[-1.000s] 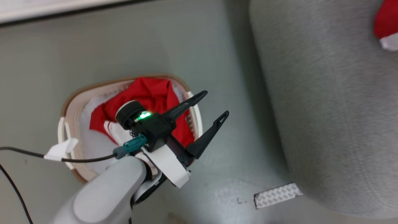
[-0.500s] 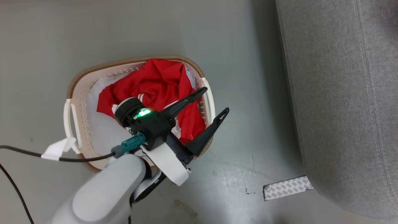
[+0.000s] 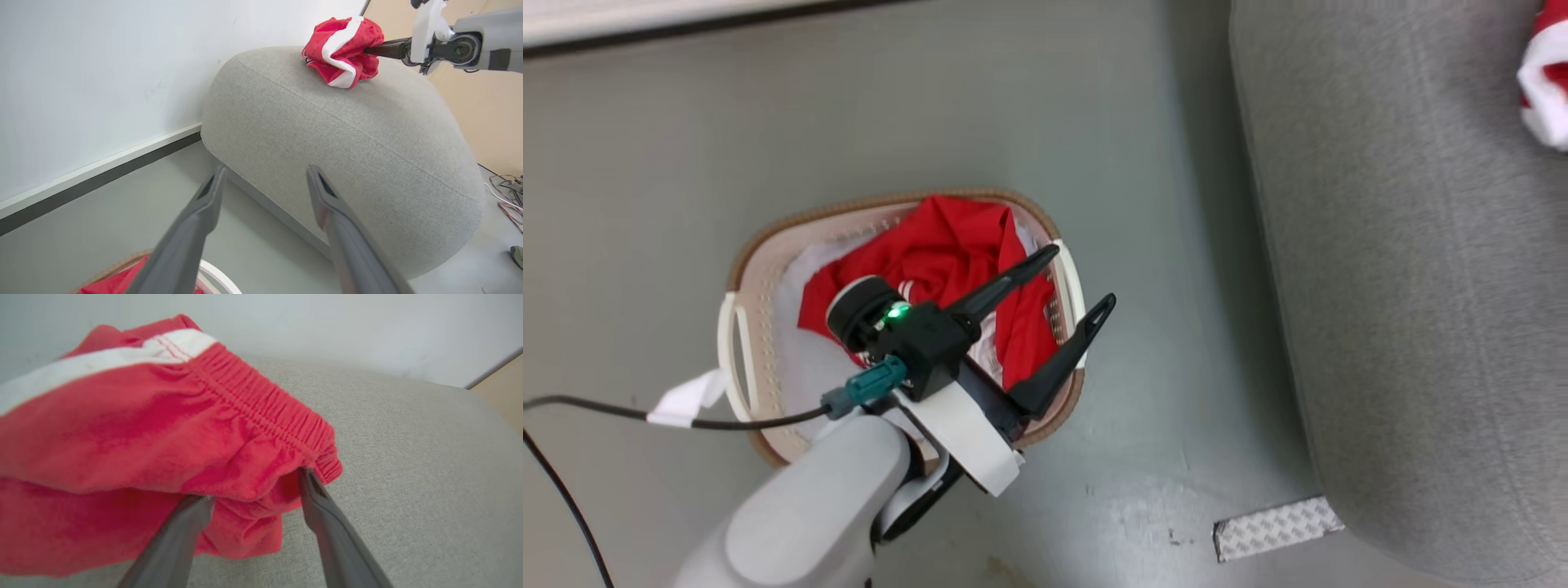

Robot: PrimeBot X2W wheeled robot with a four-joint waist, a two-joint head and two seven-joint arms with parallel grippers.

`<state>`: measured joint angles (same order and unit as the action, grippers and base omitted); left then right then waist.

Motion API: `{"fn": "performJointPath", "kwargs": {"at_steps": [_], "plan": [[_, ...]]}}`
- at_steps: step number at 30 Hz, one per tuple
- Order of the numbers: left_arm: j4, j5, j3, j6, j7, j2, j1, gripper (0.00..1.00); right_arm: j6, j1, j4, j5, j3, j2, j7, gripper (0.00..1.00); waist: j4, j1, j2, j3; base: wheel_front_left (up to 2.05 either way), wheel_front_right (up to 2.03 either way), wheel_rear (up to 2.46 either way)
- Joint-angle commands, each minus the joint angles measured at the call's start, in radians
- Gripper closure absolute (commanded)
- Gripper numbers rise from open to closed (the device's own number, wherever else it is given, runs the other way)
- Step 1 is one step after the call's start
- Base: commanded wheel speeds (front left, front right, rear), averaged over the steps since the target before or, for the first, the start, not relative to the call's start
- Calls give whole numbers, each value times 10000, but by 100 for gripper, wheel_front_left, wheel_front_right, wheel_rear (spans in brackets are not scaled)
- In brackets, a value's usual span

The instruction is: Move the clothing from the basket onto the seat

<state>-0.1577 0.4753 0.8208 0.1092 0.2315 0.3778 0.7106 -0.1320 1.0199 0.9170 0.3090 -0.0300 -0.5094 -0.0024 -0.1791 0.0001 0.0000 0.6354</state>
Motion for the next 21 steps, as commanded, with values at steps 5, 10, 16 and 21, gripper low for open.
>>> {"fn": "performJointPath", "kwargs": {"at_steps": [5,10,16,21], "plan": [[-488,288,3,-36,221,-295,-513,0,25,-443,209,440,-1073,-225,918,0,-205,-1,0,-1480,0,0,0],[-882,467,-117,-74,308,-580,-1042,0,25,-872,-166,1126,-2184,-766,1466,0,-275,-1,0,-2760,0,0,0],[-1082,659,-505,-185,328,-926,-1680,0,25,-1556,-1229,2134,-3253,-1492,1180,0,-155,-1,0,-4207,0,0,0],[-946,572,-1007,-273,326,-1091,-2263,0,25,-2143,-2522,2845,-3778,-1884,621,0,70,-1,0,-5190,0,0,0]]}}
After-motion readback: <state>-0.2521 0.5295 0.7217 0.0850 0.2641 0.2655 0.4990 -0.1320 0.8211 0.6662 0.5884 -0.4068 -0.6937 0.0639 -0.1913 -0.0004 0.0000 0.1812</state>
